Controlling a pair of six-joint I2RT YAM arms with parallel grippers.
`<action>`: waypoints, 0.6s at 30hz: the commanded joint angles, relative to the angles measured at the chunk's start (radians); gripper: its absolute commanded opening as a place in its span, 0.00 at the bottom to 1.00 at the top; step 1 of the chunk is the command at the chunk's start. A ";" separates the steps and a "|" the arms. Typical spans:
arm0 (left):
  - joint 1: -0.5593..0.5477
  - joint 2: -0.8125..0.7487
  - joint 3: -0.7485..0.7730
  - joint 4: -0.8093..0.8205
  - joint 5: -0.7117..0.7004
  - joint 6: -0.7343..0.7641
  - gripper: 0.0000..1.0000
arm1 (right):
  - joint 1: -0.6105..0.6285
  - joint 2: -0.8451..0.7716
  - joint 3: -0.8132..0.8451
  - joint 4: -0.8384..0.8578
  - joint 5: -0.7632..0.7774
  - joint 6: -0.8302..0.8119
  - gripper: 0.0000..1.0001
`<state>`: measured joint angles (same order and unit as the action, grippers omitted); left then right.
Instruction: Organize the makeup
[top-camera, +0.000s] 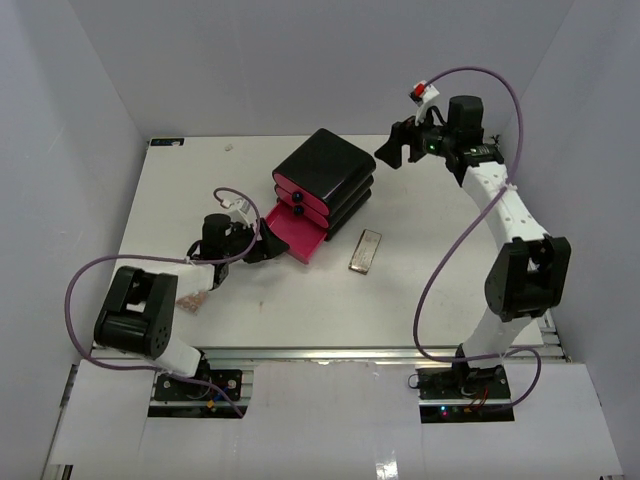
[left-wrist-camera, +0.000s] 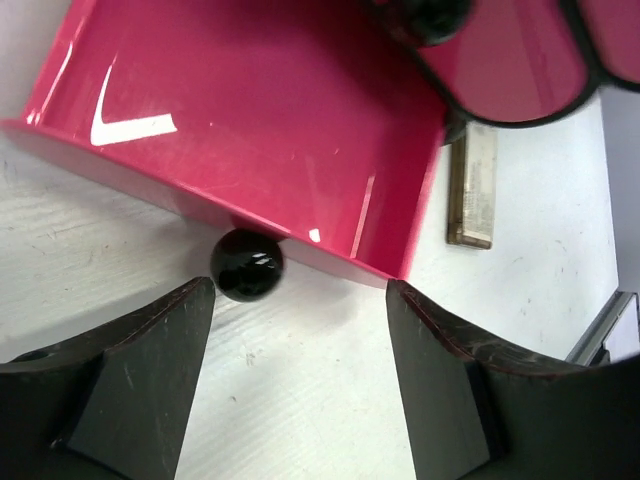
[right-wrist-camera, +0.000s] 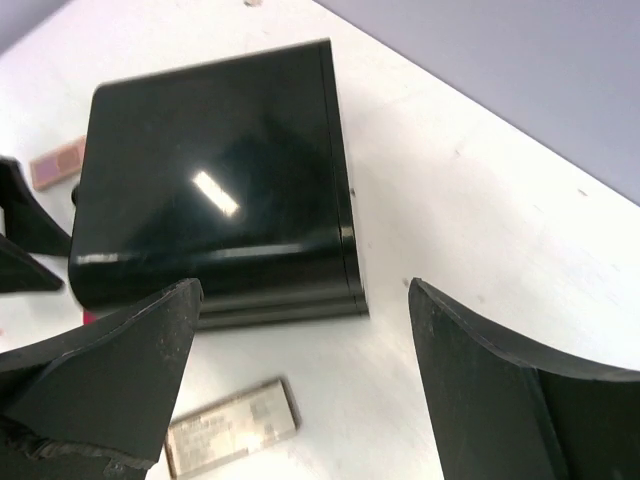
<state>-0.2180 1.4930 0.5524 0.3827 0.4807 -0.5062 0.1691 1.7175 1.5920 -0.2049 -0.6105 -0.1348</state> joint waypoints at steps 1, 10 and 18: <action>-0.001 -0.224 -0.048 -0.069 -0.116 0.048 0.93 | 0.046 -0.166 -0.165 -0.084 0.078 -0.158 0.90; 0.003 -0.620 -0.101 -0.226 -0.211 -0.047 0.98 | 0.313 -0.298 -0.578 -0.044 0.624 0.133 0.90; 0.002 -0.784 0.037 -0.452 -0.210 -0.015 0.98 | 0.329 -0.135 -0.537 -0.043 0.685 0.388 0.90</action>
<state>-0.2176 0.7934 0.5019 0.0732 0.2884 -0.5471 0.4988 1.5134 1.0073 -0.2965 -0.0065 0.0779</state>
